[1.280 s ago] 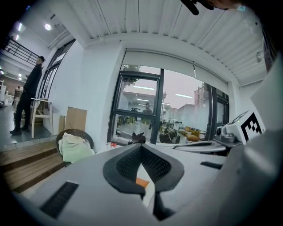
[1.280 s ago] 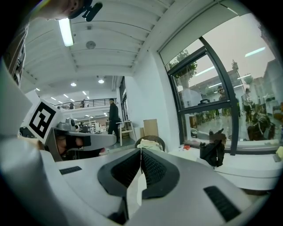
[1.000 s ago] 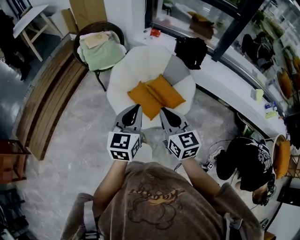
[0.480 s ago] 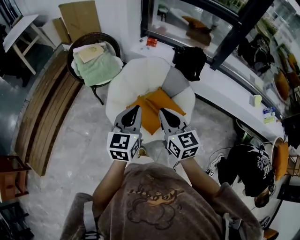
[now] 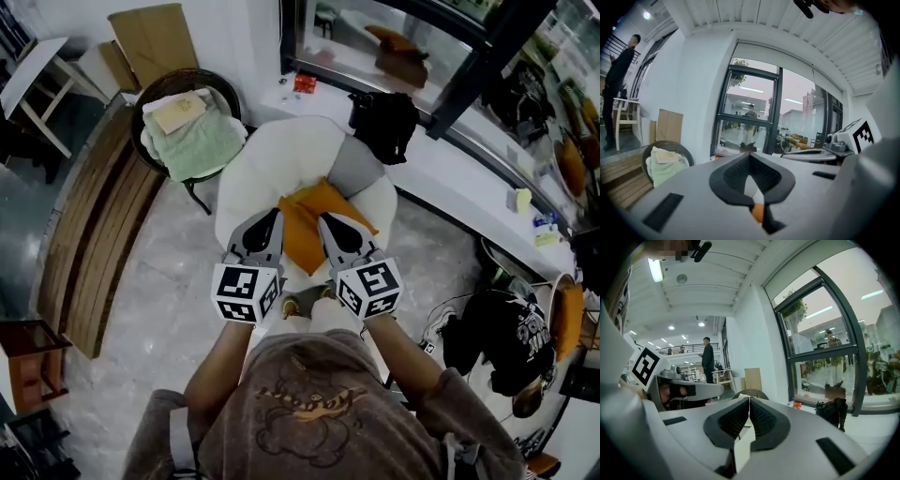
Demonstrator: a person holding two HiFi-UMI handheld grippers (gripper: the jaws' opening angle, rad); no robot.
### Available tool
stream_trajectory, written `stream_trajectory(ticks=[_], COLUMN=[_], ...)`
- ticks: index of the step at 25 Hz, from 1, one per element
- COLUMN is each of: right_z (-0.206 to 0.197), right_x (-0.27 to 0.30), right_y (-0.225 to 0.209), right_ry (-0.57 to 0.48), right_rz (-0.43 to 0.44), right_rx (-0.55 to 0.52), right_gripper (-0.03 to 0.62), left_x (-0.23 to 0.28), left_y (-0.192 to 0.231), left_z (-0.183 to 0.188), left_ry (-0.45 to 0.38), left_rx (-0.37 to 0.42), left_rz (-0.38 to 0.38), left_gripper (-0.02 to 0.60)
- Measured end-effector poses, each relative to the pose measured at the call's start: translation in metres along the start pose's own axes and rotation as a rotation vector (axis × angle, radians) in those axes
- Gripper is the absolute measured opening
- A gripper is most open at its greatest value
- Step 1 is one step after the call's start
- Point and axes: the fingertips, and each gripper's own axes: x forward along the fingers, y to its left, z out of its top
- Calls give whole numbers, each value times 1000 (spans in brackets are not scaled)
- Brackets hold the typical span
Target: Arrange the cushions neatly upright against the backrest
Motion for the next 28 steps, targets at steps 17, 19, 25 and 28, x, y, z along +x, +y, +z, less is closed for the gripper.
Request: stream_trajectory(ticks=[17,19,25,28], right_z=[-14,-25,-60,-80], right_x=[56,63,97,116], right_y=[-87,-93,-102,-105], right_ry=[28,40,47,54], right_rz=[20,33,87,105], right_rx=[-3,-12,-23,-42], right_gripper=[20,20,20,20], left_x=[86,95,120,134], left_y=[36,40,65,79], left_z=[-10,-22,-63,-90], left_ry=[-5,5,29,46], left_rx=[3,-8,-20,-22], left_rz=[89,93,133,153], left_gripper=[5,5,5,5])
